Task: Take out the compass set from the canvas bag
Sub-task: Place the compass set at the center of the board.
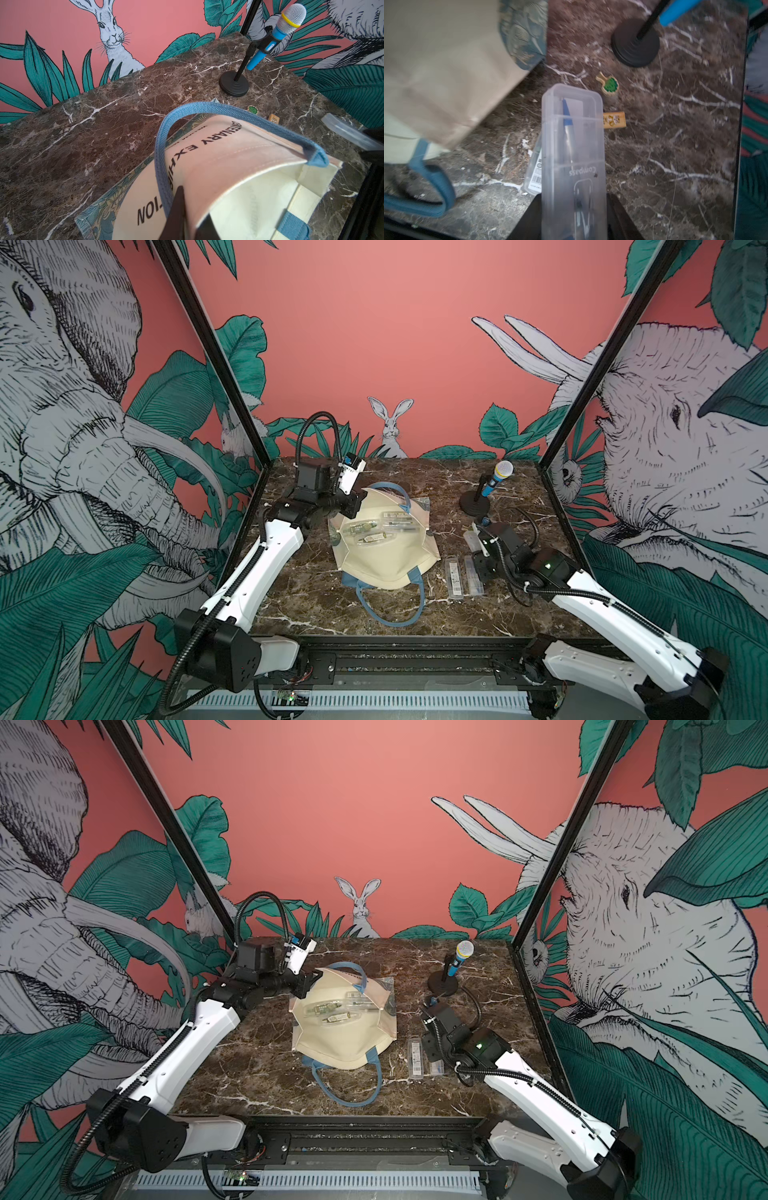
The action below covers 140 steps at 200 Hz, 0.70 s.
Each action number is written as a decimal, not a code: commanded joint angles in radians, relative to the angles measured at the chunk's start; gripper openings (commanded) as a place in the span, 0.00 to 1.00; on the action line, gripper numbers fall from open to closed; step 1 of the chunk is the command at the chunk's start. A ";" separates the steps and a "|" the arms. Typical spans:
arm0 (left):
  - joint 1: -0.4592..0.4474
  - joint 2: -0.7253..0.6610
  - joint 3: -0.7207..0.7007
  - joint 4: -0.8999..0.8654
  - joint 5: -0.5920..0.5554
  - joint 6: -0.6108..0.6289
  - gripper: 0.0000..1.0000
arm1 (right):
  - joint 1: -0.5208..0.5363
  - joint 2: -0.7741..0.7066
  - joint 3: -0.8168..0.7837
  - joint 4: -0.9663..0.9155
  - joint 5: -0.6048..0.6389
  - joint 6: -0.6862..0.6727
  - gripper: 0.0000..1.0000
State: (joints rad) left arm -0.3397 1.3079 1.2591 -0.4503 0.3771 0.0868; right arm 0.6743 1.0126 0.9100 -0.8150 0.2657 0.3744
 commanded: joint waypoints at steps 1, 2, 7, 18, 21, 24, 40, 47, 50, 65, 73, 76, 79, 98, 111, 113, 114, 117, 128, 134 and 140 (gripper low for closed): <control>-0.002 -0.045 0.014 0.052 0.021 -0.004 0.00 | -0.078 0.018 -0.087 0.054 -0.052 0.104 0.28; -0.001 -0.046 0.013 0.053 0.020 -0.004 0.00 | -0.082 0.020 -0.091 0.056 -0.054 0.106 0.28; 0.000 -0.047 0.014 0.053 0.020 -0.003 0.00 | -0.099 0.029 -0.107 0.063 -0.065 0.112 0.28; 0.000 -0.047 0.013 0.052 0.020 -0.002 0.00 | -0.128 0.046 -0.137 0.079 -0.081 0.123 0.29; -0.001 -0.047 0.013 0.052 0.020 -0.002 0.00 | -0.137 0.051 -0.144 0.083 -0.086 0.127 0.29; -0.001 -0.047 0.013 0.052 0.019 -0.002 0.00 | -0.144 0.055 -0.153 0.087 -0.091 0.130 0.29; 0.000 -0.044 0.013 0.053 0.021 -0.002 0.00 | -0.181 0.076 -0.187 0.111 -0.098 0.138 0.31; 0.001 -0.043 0.014 0.053 0.023 -0.002 0.00 | -0.198 0.082 -0.200 0.125 -0.103 0.141 0.31; 0.001 -0.042 0.014 0.053 0.025 -0.002 0.00 | -0.207 0.086 -0.207 0.132 -0.106 0.141 0.32; -0.002 -0.041 0.015 0.053 0.028 -0.002 0.00 | -0.244 0.108 -0.232 0.167 -0.115 0.138 0.33; 0.000 -0.041 0.015 0.055 0.028 -0.001 0.00 | -0.260 0.121 -0.241 0.183 -0.123 0.135 0.33; -0.001 -0.041 0.016 0.055 0.028 -0.002 0.00 | -0.264 0.127 -0.243 0.190 -0.126 0.135 0.33; -0.001 -0.041 0.015 0.055 0.027 -0.002 0.00 | -0.270 0.133 -0.247 0.196 -0.130 0.134 0.33; -0.001 -0.045 0.016 0.054 0.026 -0.002 0.00 | -0.293 0.167 -0.267 0.232 -0.137 0.122 0.35; 0.000 -0.047 0.015 0.055 0.026 -0.003 0.00 | -0.310 0.190 -0.278 0.255 -0.134 0.112 0.36; -0.001 -0.047 0.013 0.055 0.026 -0.004 0.00 | -0.312 0.192 -0.279 0.258 -0.134 0.110 0.36; -0.001 -0.047 0.013 0.055 0.026 -0.004 0.00 | -0.314 0.194 -0.280 0.259 -0.133 0.109 0.36; 0.000 -0.047 0.014 0.056 0.026 -0.003 0.00 | -0.318 0.198 -0.282 0.264 -0.132 0.107 0.36; -0.002 -0.045 0.015 0.056 0.027 -0.003 0.00 | -0.330 0.215 -0.284 0.280 -0.131 0.098 0.37; 0.002 -0.045 0.016 0.056 0.029 -0.005 0.00 | -0.339 0.228 -0.286 0.287 -0.138 0.097 0.37; 0.000 -0.045 0.015 0.058 0.029 -0.005 0.00 | -0.348 0.240 -0.282 0.290 -0.148 0.096 0.38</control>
State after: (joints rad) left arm -0.3397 1.3079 1.2591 -0.4503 0.3782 0.0868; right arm 0.3546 1.2251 0.6304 -0.5808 0.1318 0.4789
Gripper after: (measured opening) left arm 0.086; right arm 0.434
